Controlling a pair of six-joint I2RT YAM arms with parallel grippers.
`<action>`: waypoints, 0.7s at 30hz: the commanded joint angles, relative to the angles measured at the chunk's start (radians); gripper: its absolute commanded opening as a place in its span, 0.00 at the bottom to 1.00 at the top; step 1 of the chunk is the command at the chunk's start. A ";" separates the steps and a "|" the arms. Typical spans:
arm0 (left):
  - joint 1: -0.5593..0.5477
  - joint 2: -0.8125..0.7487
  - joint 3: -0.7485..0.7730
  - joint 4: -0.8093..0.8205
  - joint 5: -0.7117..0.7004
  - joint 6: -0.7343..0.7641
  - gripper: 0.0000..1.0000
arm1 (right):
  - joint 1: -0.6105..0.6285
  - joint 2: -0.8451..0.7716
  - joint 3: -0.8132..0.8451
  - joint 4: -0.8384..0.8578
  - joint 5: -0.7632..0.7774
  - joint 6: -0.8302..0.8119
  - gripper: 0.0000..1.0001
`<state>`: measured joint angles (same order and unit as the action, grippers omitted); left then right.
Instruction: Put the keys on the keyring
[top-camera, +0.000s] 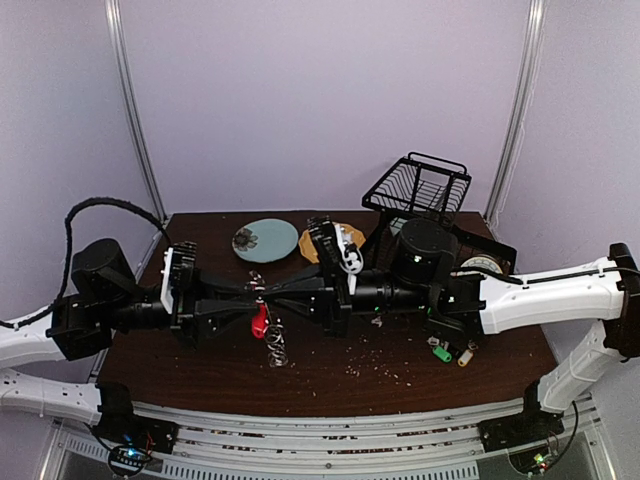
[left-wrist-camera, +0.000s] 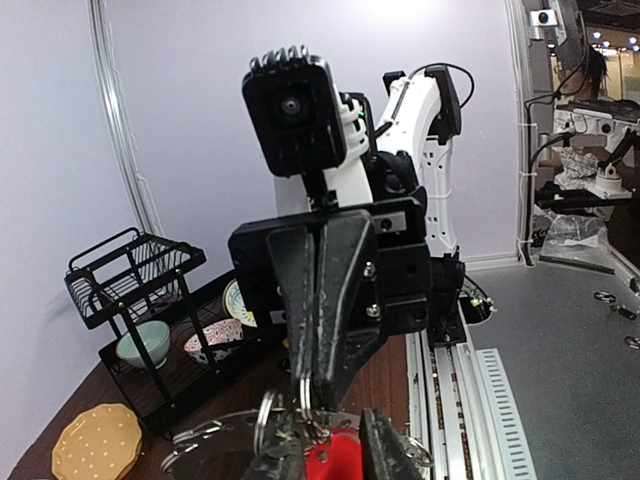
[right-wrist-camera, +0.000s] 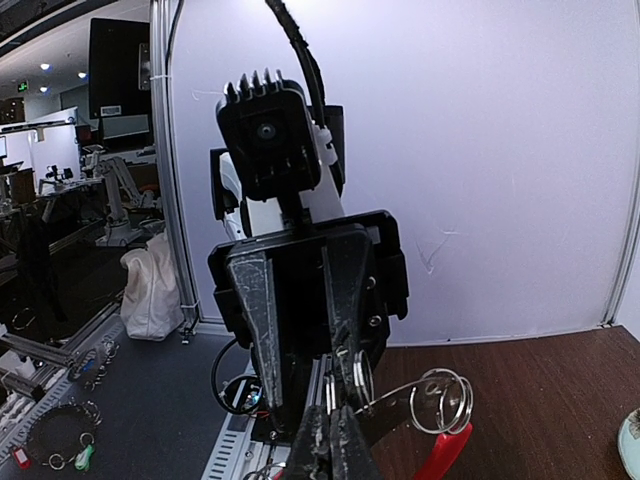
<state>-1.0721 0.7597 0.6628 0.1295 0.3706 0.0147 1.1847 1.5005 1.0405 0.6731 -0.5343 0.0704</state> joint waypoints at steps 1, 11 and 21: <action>0.004 0.008 0.026 0.073 0.016 -0.010 0.16 | -0.001 -0.008 0.008 0.015 0.011 -0.019 0.00; 0.004 0.002 0.090 -0.114 -0.141 0.039 0.00 | -0.017 -0.050 0.059 -0.260 0.005 -0.151 0.10; 0.003 0.078 0.235 -0.392 -0.202 0.132 0.00 | -0.042 -0.005 0.268 -0.691 0.060 -0.428 0.19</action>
<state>-1.0733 0.8070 0.8421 -0.1890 0.1925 0.0956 1.1465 1.4757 1.2400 0.1265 -0.4915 -0.2527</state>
